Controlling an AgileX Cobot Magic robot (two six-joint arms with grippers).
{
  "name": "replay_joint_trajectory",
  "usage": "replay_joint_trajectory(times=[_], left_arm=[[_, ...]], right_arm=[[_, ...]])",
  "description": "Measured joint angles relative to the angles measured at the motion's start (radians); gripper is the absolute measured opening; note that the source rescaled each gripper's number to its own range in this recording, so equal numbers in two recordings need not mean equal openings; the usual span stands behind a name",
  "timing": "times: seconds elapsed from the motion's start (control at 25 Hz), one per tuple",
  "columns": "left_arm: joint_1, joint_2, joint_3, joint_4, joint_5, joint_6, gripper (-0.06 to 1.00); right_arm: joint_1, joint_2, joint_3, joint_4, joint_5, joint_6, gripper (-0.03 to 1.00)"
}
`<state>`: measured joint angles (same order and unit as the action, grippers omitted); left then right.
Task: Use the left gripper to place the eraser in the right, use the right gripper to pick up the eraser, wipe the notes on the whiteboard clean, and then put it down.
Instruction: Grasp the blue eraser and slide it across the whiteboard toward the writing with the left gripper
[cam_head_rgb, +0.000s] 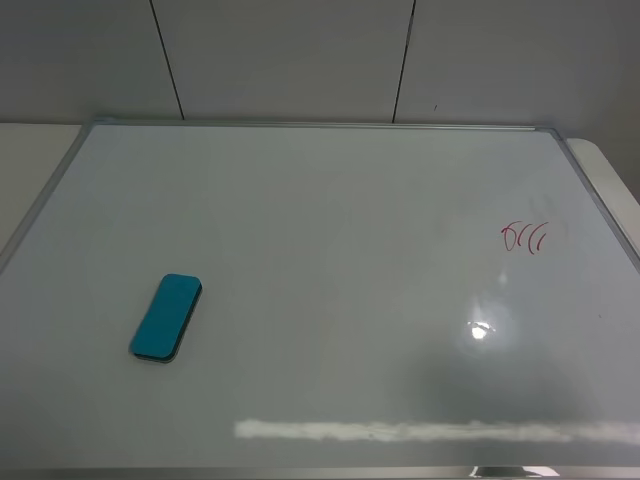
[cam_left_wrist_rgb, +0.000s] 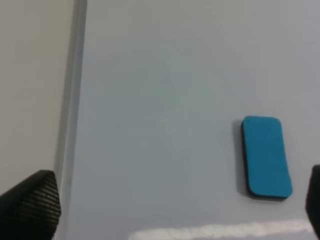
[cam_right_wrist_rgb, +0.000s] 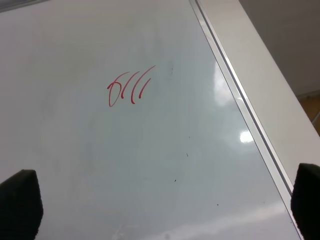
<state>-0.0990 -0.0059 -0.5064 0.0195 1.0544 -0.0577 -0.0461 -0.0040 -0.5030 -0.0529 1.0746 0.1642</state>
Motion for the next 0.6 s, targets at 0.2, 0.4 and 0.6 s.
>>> replay_joint_trajectory(times=[0.2,0.4,0.6], left_arm=[[0.039,0.0,0.0,0.001,0.0,-0.001,1.0],[0.07,0.0,0.0,0.002,0.0,-0.001,1.0],[0.054,0.0,0.0,0.002,0.0,-0.001,1.0]], right_arm=[[0.0,0.0,0.0,0.0,0.0,0.0,1.0],[0.0,0.0,0.0,0.0,0.0,0.0,1.0],[0.0,0.0,0.0,0.0,0.0,0.0,1.0]])
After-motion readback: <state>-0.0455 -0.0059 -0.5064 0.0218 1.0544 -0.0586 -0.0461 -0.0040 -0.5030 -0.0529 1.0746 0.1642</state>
